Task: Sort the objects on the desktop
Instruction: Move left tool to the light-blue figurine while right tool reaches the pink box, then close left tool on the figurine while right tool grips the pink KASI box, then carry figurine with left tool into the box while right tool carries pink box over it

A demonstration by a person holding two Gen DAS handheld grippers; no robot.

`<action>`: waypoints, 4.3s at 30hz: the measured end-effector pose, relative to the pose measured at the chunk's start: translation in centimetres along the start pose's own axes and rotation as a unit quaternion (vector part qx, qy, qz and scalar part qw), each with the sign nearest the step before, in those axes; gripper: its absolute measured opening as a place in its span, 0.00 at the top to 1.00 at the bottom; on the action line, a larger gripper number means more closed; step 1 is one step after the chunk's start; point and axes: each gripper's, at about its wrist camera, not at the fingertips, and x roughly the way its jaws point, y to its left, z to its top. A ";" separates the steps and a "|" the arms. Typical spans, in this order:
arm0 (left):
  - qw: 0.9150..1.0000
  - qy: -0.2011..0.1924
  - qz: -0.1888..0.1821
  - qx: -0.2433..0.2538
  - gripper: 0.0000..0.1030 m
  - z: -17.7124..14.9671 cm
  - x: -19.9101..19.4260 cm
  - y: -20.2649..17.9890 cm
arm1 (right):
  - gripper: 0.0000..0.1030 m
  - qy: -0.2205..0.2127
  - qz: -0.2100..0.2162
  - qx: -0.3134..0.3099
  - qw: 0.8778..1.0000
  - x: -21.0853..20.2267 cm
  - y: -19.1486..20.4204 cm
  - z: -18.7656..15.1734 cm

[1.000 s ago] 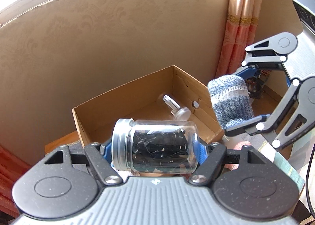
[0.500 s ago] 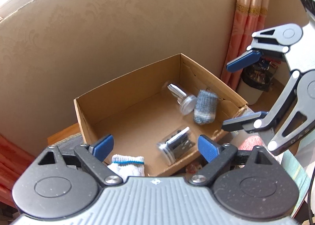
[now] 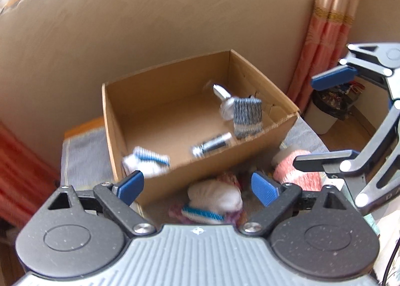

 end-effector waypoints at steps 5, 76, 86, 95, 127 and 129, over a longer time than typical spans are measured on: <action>1.000 0.008 -0.011 -0.025 0.10 -2.9 -0.1 -0.6 | 0.02 0.005 0.005 0.023 1.000 -0.5 1.3 -2.8; 0.994 0.085 -0.038 -0.061 0.55 -14.0 4.9 -6.1 | 0.00 0.041 -0.064 0.185 0.980 -1.5 4.8 -20.7; 0.994 0.079 -0.044 -0.064 0.56 -13.7 5.3 -6.0 | 0.00 0.068 -0.044 0.195 0.977 -0.5 4.7 -22.5; 0.994 0.077 -0.045 -0.068 0.56 -13.6 5.4 -5.8 | 0.00 0.048 -0.065 0.211 0.974 -0.4 2.0 -21.3; 0.994 0.066 -0.069 -0.062 0.56 -12.4 5.3 -5.2 | 0.18 0.043 -0.077 0.193 0.977 4.0 -2.9 -19.0; 0.994 0.061 -0.069 -0.060 0.56 -12.2 4.9 -5.2 | 0.18 0.041 -0.077 0.185 0.979 3.5 -2.7 -18.8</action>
